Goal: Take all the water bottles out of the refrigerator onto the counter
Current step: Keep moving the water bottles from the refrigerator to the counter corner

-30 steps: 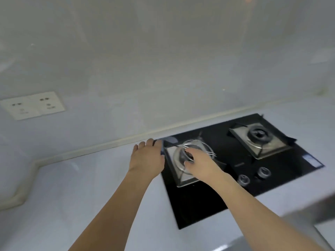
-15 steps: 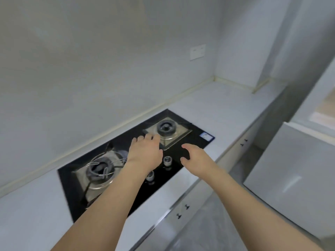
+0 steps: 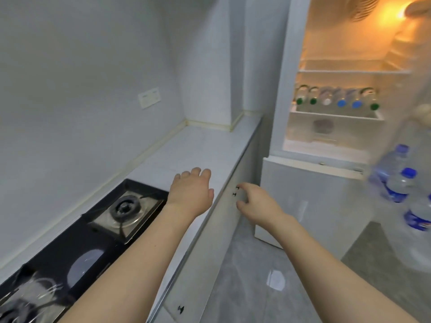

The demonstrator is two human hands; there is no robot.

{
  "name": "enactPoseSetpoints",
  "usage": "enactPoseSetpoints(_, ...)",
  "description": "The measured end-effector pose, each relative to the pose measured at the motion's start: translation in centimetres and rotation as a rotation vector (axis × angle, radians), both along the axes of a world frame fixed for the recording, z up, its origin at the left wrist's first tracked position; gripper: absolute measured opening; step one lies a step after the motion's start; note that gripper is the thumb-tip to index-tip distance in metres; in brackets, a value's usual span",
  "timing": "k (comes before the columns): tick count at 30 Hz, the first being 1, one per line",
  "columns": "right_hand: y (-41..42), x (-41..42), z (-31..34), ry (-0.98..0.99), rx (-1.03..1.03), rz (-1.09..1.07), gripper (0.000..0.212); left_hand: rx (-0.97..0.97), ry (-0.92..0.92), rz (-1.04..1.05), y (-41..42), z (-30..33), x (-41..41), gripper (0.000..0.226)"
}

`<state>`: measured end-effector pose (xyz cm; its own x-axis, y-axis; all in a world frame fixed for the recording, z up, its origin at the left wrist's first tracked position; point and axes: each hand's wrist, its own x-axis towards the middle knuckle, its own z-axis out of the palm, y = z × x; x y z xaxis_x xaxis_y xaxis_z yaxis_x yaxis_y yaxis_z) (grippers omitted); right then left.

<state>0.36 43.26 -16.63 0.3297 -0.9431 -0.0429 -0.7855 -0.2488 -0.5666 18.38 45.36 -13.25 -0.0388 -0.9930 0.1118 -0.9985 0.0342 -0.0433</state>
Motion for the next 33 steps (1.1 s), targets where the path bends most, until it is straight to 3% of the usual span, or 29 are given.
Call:
enactPoseSetpoints(9,-7.2,-7.0,0.0,-0.002,-0.01,-0.176,0.053,-0.005,0.017,-0.186,-10.1,0.0,-7.4,0.045)
enactPoseSetpoints(24,-27.5,-16.0,2.3,0.034,-0.027,-0.426,0.055,-0.036,0.198,-0.409,-34.2,2.3,-16.4,0.047)
enactPoseSetpoints(33,-34.0,-22.0,3.2,0.018,-0.052,-0.557,0.053,0.047,0.255,-0.509,-42.3,3.3,-23.6,0.044)
